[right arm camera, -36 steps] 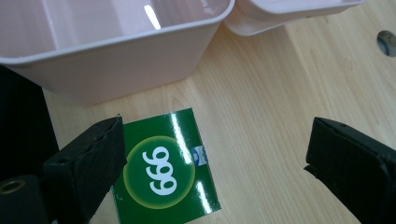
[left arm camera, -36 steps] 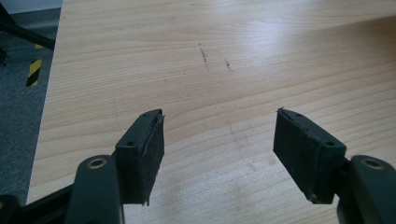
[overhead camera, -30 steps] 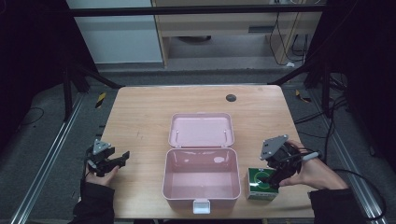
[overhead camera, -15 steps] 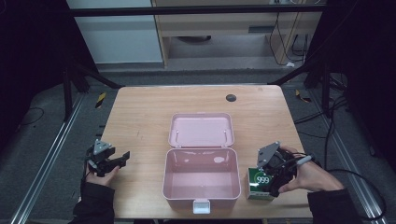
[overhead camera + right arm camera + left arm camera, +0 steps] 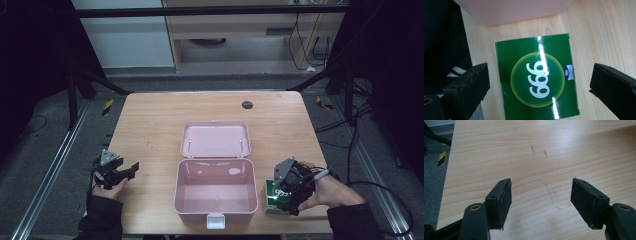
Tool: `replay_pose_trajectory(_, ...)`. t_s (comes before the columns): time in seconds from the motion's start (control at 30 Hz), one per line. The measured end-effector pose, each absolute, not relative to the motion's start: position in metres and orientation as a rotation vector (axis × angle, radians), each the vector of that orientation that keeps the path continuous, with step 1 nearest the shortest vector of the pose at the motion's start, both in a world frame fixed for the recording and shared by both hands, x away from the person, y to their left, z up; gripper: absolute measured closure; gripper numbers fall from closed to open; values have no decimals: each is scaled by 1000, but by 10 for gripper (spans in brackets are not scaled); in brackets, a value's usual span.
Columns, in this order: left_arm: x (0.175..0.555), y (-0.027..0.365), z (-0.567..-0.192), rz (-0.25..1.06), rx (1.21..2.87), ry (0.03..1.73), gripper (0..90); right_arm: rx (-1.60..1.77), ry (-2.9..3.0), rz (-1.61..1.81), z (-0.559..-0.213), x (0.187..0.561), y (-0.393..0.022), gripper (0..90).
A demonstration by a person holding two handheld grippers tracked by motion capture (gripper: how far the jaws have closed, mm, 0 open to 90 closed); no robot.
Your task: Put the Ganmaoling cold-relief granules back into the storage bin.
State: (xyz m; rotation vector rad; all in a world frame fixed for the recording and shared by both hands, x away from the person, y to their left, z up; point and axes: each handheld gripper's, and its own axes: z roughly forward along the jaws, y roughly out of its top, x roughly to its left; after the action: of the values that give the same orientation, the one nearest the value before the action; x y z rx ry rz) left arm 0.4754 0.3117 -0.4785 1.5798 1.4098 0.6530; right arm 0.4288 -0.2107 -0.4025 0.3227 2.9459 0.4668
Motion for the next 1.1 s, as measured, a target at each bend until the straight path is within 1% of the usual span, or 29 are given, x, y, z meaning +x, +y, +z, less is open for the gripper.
replay_pose_trajectory(0.53,476,312,-479,656,1584,1411,323,305,2982,435,-421,433,-208,28)
replay_pose_trajectory(0.83,476,312,-479,659,1591,1414,324,313,3013,423,-438,438,-208,49)
replay_pose_trajectory(1.1,476,312,-480,660,1590,1415,325,318,3028,431,-446,440,-208,68)
